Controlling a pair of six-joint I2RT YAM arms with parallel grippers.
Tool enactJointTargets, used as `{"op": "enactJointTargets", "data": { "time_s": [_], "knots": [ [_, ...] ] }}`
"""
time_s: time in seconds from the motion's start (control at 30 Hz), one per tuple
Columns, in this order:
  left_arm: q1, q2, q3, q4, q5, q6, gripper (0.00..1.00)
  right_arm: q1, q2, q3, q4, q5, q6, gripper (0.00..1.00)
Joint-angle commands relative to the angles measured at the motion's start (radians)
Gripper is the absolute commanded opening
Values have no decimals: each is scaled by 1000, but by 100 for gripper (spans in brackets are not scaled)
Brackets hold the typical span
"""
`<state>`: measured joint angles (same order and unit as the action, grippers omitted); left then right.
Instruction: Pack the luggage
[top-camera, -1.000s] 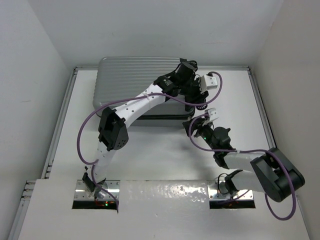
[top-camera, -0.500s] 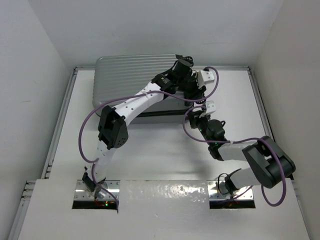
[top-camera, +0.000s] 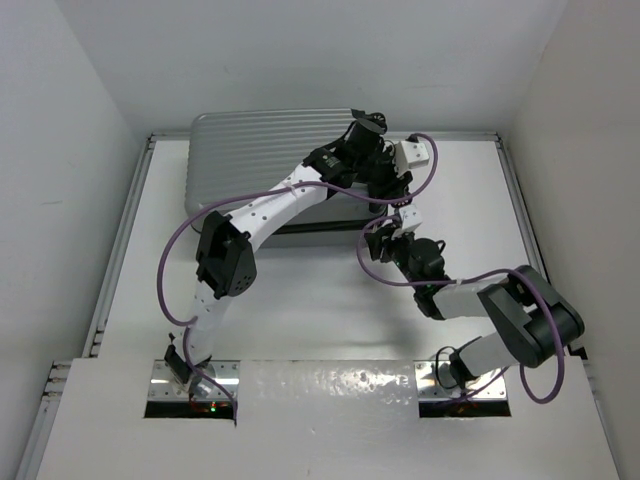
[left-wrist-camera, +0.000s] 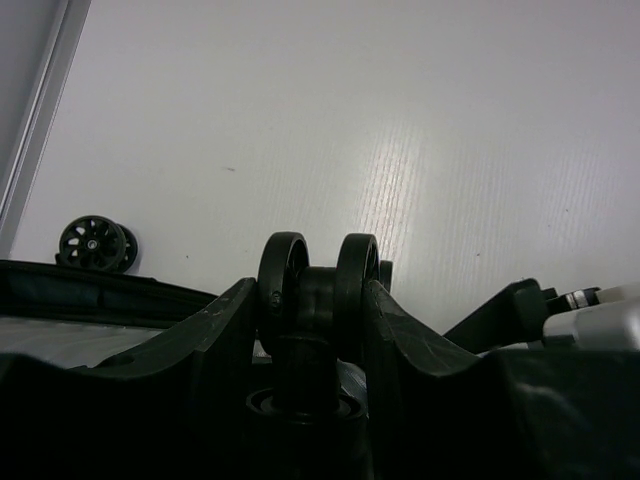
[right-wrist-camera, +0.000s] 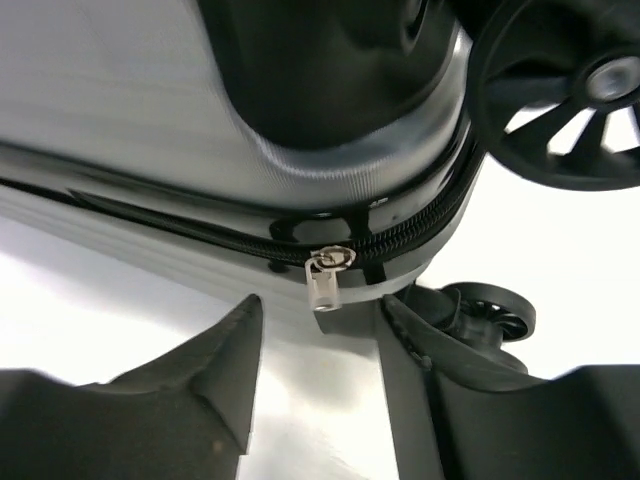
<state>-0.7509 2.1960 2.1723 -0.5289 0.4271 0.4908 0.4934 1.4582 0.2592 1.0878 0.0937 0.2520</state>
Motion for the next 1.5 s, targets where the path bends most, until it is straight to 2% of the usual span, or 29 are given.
{"op": "enactJointTargets", "data": {
  "time_s": [0.0,0.1,0.13,0.17,0.23,0.4,0.57,0.8,0.83,0.9,1.1,1.23,1.47],
  "knots": [
    [38,-62,92,158,-25,9,0,5,27,61,21,6,-31,47],
    [38,-62,95,162,-28,9,0,4,37,64,68,44,-36,34],
    [38,-62,96,162,-31,9,0,5,36,64,79,41,-43,25],
    [38,-62,98,162,-33,8,0,5,34,71,80,28,-51,24],
    [39,-62,98,156,-33,8,0,4,22,94,60,-1,-59,23],
    [41,-62,98,159,-37,5,0,5,-2,129,35,-57,-74,34],
    [44,-61,96,161,-44,3,0,5,-24,158,-14,-88,-83,38],
    [50,-59,89,153,-37,-11,0,5,-18,166,43,-29,-59,19],
    [50,-61,89,153,-36,-11,0,5,-15,166,50,-19,-48,10],
    [50,-61,84,153,-34,-12,0,4,5,170,69,11,-40,1],
    [53,-67,83,138,-30,-9,0,-7,11,137,124,26,-5,0],
    [61,-73,81,118,-30,3,0,-120,-15,111,96,-152,93,0],
    [59,-78,77,81,-7,35,0,-214,-18,120,109,-274,158,0]
  ]
}}
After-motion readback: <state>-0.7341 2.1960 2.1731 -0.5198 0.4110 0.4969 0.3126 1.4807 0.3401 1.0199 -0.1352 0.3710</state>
